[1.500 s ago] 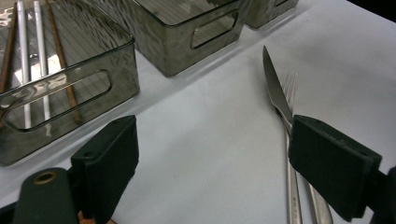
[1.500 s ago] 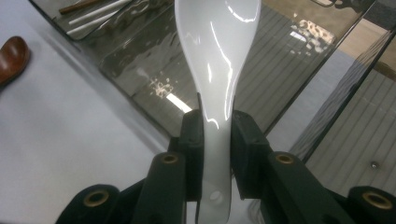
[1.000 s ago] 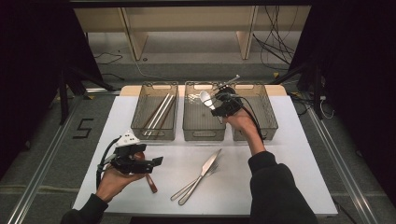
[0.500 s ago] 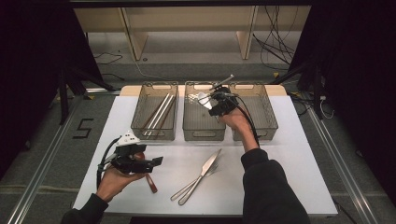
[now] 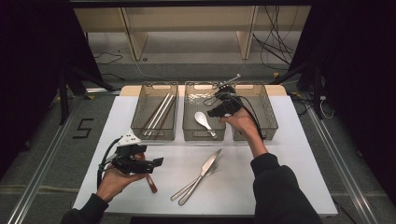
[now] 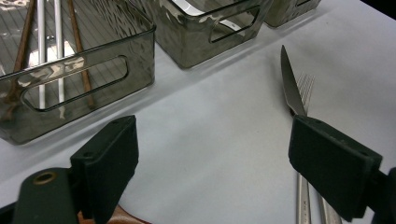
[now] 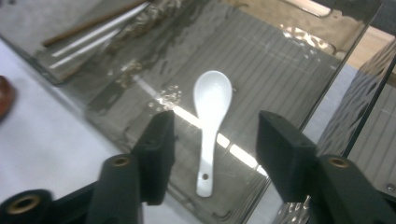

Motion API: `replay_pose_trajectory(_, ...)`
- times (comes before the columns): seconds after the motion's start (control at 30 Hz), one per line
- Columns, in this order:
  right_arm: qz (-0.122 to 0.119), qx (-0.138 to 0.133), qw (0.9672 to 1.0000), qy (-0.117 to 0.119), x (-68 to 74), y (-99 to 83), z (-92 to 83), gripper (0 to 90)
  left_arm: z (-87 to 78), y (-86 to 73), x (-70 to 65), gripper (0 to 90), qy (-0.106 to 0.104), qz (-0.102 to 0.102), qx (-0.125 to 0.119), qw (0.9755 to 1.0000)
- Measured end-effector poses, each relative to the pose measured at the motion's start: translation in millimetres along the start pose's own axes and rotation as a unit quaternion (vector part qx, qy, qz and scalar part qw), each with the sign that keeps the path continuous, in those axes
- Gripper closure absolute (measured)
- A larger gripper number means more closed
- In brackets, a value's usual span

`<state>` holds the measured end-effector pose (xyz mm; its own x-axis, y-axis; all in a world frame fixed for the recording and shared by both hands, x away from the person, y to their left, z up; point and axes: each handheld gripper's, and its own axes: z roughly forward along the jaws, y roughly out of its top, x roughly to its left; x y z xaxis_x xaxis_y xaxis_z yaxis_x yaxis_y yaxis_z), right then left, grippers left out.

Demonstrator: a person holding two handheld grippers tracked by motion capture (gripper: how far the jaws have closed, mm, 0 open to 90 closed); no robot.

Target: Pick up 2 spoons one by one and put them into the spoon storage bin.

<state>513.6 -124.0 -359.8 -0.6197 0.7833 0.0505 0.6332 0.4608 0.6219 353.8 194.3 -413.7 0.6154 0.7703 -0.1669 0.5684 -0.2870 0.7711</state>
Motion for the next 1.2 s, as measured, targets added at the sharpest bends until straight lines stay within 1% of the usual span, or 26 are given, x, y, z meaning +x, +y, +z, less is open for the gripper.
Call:
replay_pose_trajectory(0.03, -0.002, -0.003, 1.0, 0.002, 1.3, -2.2, -3.9, 42.6, -0.1, -0.1, 0.4, 15.4, 0.0, 0.002, 0.003, 1.0)
replay_pose_trajectory(0.1, -0.008, -0.008, 0.9999, 0.005, 3.6, -7.1, -11.4, 39.4, 0.4, -0.3, 0.4, 15.4, 0.0, -0.002, 0.001, 1.0)
replay_pose_trajectory(0.17, -0.011, -0.02, 0.9997, 0.013, 6.2, -15.9, -22.2, 37.5, 0.8, -0.4, 1.1, 15.4, 0.004, 0.0, 0.002, 1.0)
replay_pose_trajectory(0.23, -0.021, -0.029, 0.9992, 0.017, 9.5, -26.4, -32.6, 36.3, 0.8, -0.6, 2.1, 15.4, 0.002, -0.003, 0.003, 1.0)
replay_pose_trajectory(0.3, -0.032, -0.037, 0.9987, 0.015, 13.7, -39.6, -44.4, 35.8, 1.4, -0.9, 1.9, 15.4, 0.0, -0.007, 0.004, 1.0)
replay_pose_trajectory(0.33, -0.035, -0.041, 0.9984, 0.019, 14.9, -46.7, -50.3, 35.7, 1.6, -0.9, 1.9, 15.4, 0.001, -0.004, 0.008, 1.0)
replay_pose_trajectory(0.4, -0.033, -0.053, 0.9978, 0.022, 16.0, -61.3, -61.1, 35.6, 2.6, -0.8, 1.1, 15.4, 0.0, -0.002, 0.009, 1.0)
replay_pose_trajectory(0.5, -0.022, -0.064, 0.997, 0.036, 15.4, -80.5, -71.8, 35.6, 3.8, -0.5, -0.7, 15.4, 0.003, -0.004, 0.009, 0.9999)
replay_pose_trajectory(0.57, -0.018, -0.068, 0.997, 0.034, 15.1, -91.1, -75.9, 35.5, 3.6, -0.1, -1.2, 15.4, 0.004, -0.001, 0.01, 0.9999)
replay_pose_trajectory(0.67, -0.009, -0.078, 0.9961, 0.041, 14.0, -106.1, -81.3, 34.6, 3.9, -0.2, -1.1, 15.4, 0.003, -0.006, 0.008, 0.9999)
replay_pose_trajectory(0.8, 0.003, -0.101, 0.9937, 0.048, 14.2, -125.7, -89.0, 34.2, 4.5, -0.9, 0.6, 15.4, 0.0, -0.012, 0.011, 0.9999)
replay_pose_trajectory(1.0, 0.019, -0.129, 0.9897, 0.059, 19.6, -149.2, -99.0, 32.9, 3.6, -0.7, -0.5, 15.4, -0.001, -0.01, 0.008, 0.9999)
replay_pose_trajectory(1.07, 0.021, -0.134, 0.989, 0.059, 22.7, -156.8, -101.0, 32.6, 4.5, -0.9, -0.9, 15.4, -0.003, -0.004, 0.012, 0.9999)
replay_pose_trajectory(1.2, 0.026, -0.143, 0.9876, 0.06, 27.6, -170.2, -104.6, 32.0, 6.8, -1.6, -2.1, 15.6, -0.007, -0.002, 0.021, 0.9997)
